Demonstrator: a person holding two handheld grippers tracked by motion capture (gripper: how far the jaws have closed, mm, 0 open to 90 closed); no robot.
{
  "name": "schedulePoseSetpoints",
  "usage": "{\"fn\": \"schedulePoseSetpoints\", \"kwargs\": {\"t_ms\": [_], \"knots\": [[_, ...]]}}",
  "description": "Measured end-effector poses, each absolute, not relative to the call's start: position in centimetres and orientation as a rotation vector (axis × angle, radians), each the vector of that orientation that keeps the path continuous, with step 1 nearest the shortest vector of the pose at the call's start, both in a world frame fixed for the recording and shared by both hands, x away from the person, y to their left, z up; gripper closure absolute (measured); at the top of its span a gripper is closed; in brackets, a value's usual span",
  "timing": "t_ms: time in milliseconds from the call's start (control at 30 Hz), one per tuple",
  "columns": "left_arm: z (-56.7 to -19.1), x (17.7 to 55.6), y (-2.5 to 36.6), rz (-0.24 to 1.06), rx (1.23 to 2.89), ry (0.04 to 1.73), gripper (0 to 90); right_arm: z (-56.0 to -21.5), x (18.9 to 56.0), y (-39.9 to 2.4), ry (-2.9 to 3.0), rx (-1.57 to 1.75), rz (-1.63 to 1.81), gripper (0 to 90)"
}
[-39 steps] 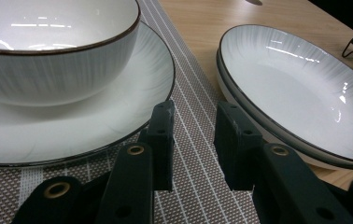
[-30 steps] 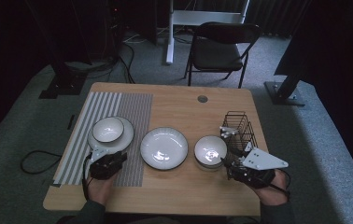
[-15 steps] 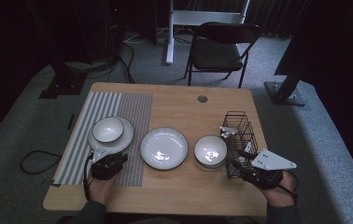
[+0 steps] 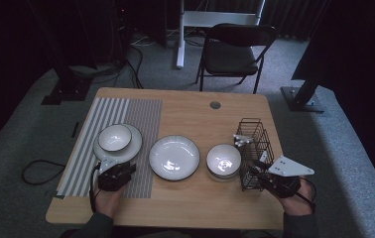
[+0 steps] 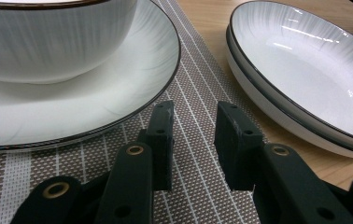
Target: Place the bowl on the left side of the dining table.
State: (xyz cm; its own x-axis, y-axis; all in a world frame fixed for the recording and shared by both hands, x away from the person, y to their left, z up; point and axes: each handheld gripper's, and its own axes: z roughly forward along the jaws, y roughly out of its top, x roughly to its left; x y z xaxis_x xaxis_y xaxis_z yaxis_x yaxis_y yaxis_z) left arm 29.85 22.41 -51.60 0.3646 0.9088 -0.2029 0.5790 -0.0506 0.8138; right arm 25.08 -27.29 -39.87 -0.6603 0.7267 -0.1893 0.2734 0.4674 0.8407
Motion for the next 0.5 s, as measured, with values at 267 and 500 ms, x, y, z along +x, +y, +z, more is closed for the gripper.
{"fn": "schedulePoseSetpoints", "kwargs": {"t_ms": [267,500], "knots": [[-51.64,29.85,22.36,0.472,1.743,1.32,68.5,-40.35,25.48,-27.89,2.162,0.882,1.095,82.5],[-51.75,29.89,22.31,0.471,1.748,1.322,68.5,-40.39,25.58,-28.17,2.161,0.906,1.093,83.5]]}}
